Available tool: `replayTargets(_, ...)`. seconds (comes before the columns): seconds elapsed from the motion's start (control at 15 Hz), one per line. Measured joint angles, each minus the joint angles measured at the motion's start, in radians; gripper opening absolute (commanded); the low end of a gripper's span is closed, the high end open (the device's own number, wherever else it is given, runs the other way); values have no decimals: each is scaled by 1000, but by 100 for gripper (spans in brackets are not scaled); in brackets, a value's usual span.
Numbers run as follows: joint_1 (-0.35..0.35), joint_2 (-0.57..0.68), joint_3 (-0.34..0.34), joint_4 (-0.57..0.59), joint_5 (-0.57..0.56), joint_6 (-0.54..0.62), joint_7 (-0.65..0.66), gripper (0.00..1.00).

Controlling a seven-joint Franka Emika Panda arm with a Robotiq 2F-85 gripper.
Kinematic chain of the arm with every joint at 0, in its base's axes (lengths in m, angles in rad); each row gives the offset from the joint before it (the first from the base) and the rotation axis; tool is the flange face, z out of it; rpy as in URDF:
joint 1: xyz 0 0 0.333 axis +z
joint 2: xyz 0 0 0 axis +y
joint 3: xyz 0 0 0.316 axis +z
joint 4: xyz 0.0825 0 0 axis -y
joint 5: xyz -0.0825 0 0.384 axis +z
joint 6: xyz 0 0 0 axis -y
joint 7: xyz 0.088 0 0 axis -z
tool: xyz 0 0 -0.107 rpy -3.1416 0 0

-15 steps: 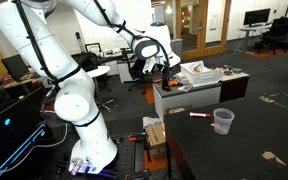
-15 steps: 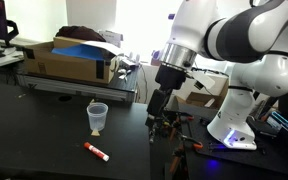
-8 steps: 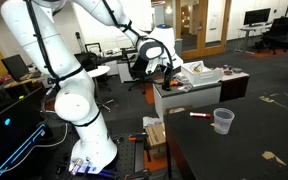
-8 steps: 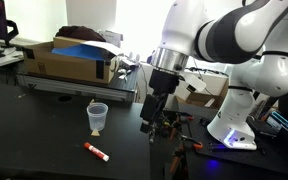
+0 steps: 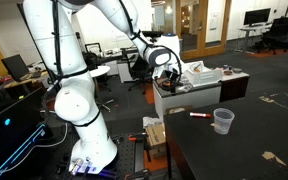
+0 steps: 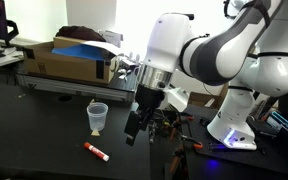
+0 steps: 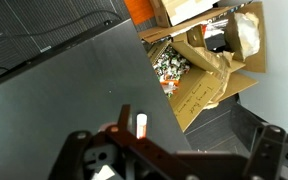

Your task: Put the marker in the cup

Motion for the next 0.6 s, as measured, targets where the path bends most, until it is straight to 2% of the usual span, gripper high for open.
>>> replayTargets(0.33, 3, 98, -36, 55, -93, 17, 131, 100)
replayTargets(0.6, 7, 163, -70, 95, -102, 17, 154, 100)
